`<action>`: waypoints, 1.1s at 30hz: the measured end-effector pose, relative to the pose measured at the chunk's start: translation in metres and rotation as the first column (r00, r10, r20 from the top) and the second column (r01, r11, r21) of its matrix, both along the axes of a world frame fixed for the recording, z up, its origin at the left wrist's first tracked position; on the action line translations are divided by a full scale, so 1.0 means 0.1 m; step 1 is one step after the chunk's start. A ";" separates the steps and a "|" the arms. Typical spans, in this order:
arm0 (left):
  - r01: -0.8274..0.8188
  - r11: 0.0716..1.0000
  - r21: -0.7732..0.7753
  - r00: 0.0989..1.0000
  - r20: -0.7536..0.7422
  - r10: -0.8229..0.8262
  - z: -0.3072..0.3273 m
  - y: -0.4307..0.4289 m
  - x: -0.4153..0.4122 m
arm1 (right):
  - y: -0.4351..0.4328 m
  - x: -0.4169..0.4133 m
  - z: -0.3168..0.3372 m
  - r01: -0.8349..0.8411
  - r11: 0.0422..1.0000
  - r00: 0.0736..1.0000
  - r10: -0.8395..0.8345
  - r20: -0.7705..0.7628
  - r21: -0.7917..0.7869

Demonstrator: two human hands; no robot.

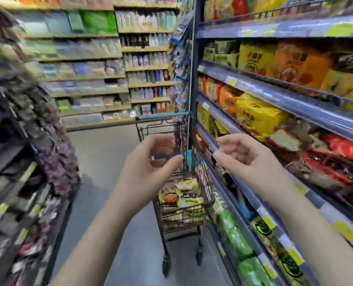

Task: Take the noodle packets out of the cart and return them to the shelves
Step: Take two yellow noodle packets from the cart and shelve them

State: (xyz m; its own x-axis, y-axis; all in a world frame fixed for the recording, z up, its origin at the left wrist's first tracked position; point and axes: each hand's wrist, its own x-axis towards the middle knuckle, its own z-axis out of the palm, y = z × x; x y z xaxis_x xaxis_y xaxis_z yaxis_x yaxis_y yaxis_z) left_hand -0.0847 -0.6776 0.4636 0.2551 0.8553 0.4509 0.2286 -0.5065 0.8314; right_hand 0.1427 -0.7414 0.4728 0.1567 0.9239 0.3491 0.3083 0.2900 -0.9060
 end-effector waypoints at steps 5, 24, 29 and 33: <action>-0.057 0.995 -0.078 0.997 -0.060 0.053 -0.02 0.64 0.18 | 0.82 0.30 -0.17 -0.102 0.993 0.994 0.100 -0.034 -0.053; -0.120 0.952 -0.281 0.993 -0.055 0.109 -0.67 2.73 0.13 | 3.25 0.35 -0.76 -0.206 0.945 0.978 0.196 -0.066 -0.253; -0.077 0.943 -0.324 0.996 -0.058 0.061 -0.88 3.50 -0.07 | 3.96 0.15 -0.94 -0.197 0.925 0.980 0.193 -0.045 -0.324; -0.005 0.923 -0.385 0.998 -0.064 -0.021 -1.08 4.04 -0.16 | 4.41 0.06 -1.09 -0.165 0.907 0.986 0.162 -0.040 -0.387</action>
State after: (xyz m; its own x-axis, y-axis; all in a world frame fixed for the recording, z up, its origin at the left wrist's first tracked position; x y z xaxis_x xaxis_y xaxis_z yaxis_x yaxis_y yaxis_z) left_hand -0.1012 -0.2739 0.3553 0.2801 0.9574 0.0698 0.2867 -0.1528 0.9458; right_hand 0.1483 -0.3008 0.3640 -0.0070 0.9991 -0.0425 0.2799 -0.0388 -0.9592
